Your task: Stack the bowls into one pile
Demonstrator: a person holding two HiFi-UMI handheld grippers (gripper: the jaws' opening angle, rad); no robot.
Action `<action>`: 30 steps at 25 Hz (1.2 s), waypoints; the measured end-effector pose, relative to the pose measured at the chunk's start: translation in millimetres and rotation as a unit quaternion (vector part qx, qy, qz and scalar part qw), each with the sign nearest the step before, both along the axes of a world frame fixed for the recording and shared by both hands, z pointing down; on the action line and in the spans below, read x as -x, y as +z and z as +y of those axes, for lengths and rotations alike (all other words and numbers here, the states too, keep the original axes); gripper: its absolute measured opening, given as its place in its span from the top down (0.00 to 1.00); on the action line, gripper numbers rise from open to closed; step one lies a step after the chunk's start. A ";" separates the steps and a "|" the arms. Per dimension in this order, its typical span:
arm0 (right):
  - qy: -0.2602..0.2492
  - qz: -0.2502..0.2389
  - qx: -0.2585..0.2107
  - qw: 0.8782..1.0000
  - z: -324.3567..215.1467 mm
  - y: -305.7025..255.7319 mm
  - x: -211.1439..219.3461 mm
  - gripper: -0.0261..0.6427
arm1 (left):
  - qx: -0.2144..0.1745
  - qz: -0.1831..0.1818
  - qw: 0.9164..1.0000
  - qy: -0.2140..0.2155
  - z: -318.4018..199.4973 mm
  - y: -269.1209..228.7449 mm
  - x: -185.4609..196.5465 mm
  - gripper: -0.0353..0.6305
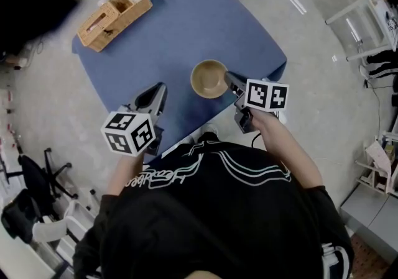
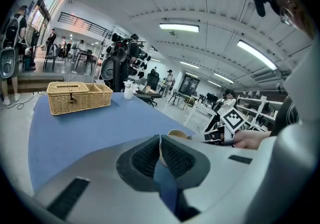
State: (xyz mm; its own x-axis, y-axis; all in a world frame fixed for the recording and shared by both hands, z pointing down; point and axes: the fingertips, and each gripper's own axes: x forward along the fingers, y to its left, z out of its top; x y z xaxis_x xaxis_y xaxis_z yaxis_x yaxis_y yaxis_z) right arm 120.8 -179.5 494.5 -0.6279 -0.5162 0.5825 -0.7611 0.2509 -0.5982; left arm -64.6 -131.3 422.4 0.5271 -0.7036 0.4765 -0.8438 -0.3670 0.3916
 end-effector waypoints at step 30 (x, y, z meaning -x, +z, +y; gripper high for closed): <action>-0.193 0.095 -0.253 0.943 0.5 -59.8 -1.5 0.58 | -0.034 0.015 0.999 -0.019 16.7 -13.8 -32.9 0.90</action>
